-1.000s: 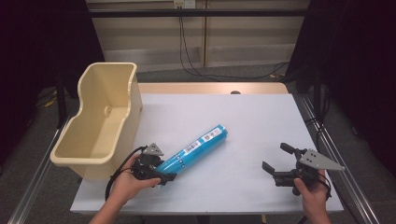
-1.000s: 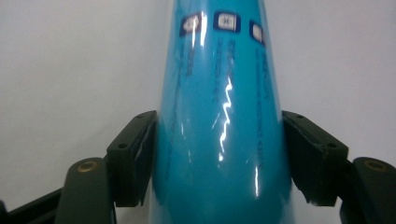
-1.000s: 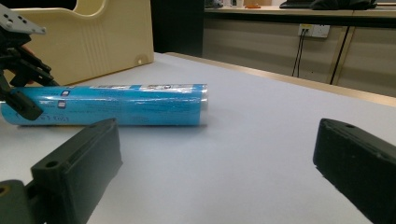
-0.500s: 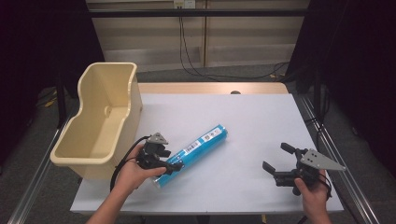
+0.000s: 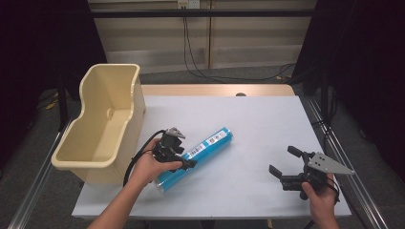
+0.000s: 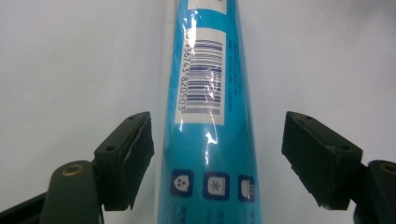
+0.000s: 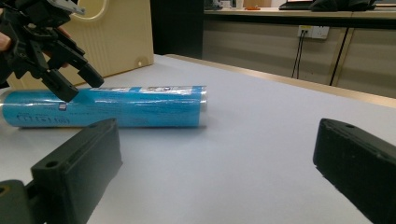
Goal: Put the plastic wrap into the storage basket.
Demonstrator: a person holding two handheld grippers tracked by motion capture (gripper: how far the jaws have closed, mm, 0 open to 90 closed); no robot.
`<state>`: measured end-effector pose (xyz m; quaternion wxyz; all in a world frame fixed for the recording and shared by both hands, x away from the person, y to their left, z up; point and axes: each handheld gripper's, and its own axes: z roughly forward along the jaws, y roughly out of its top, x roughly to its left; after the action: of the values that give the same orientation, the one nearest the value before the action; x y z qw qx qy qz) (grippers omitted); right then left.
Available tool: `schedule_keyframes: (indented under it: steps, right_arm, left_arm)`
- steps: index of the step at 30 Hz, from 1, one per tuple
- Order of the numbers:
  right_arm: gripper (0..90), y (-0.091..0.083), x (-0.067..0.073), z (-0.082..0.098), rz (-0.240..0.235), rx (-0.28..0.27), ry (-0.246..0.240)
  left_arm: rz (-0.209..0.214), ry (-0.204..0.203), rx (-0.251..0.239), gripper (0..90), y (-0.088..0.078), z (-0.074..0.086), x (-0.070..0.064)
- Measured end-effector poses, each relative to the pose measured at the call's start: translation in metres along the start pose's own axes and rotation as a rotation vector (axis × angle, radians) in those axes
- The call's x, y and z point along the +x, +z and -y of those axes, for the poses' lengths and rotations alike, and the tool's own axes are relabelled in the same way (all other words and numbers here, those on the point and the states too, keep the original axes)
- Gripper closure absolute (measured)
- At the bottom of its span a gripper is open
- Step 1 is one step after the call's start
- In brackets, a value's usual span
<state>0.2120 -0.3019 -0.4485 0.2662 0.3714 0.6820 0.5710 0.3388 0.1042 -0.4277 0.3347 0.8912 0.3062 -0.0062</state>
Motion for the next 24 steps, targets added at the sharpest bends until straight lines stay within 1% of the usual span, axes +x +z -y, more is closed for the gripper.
schedule_keyframes:
  steps: [1, 3, 5, 7, 9, 11, 12, 13, 14, 16, 18, 21, 24]
  right_arm:
    - [0.5, 0.000, 0.000, 0.000, 0.000, 0.000, 0.000]
    - [0.5, 0.000, 0.000, 0.000, -0.002, 0.000, -0.002]
    - [0.5, 0.000, 0.000, 0.000, -0.002, 0.000, -0.002]
    - [0.5, 0.000, 0.000, 0.000, -0.002, -0.001, -0.001]
    - [0.5, -0.001, 0.000, 0.000, -0.002, -0.001, -0.001]
    - [0.5, -0.001, -0.001, 0.000, -0.002, -0.001, -0.001]
    - [0.5, -0.001, -0.001, 0.000, -0.002, -0.001, -0.002]
    - [0.5, -0.001, -0.001, 0.000, -0.002, -0.002, 0.000]
    - [0.5, -0.001, -0.001, 0.000, -0.002, -0.002, -0.002]
    - [0.5, -0.001, 0.000, 0.000, -0.003, -0.002, -0.002]
    - [0.5, -0.001, 0.000, 0.000, -0.004, -0.002, -0.001]
    - [0.5, 0.000, 0.000, 0.000, -0.004, -0.001, -0.004]
    - [0.5, 0.000, 0.000, 0.000, -0.005, -0.001, -0.006]
  left_arm:
    - [-0.003, 0.002, 0.013, 24.6, 0.001, -0.002, 0.001]
    - [0.004, -0.002, 0.018, 24.3, 0.004, -0.006, 0.001]
    - [-0.010, 0.001, 0.033, 24.1, 0.007, -0.010, 0.001]
    - [-0.006, -0.004, 0.044, 24.1, 0.010, -0.012, 0.002]
    - [-0.016, 0.000, 0.050, 24.1, 0.013, -0.015, 0.003]
    - [-0.013, -0.003, 0.054, 24.1, 0.015, -0.018, 0.003]
    - [-0.016, -0.001, 0.063, 23.8, 0.017, -0.019, 0.002]
    - [-0.015, 0.000, 0.071, 23.5, 0.018, -0.020, 0.002]
    - [-0.010, -0.008, 0.077, 23.6, 0.020, -0.021, 0.002]
    - [-0.008, -0.006, 0.090, 23.2, 0.023, -0.023, 0.002]
    - [-0.019, -0.011, 0.101, 23.2, 0.025, -0.024, 0.001]
    - [-0.014, -0.002, 0.131, 22.9, 0.028, -0.025, 0.001]
    - [-0.019, 0.002, 0.163, 22.0, 0.033, -0.025, 0.001]
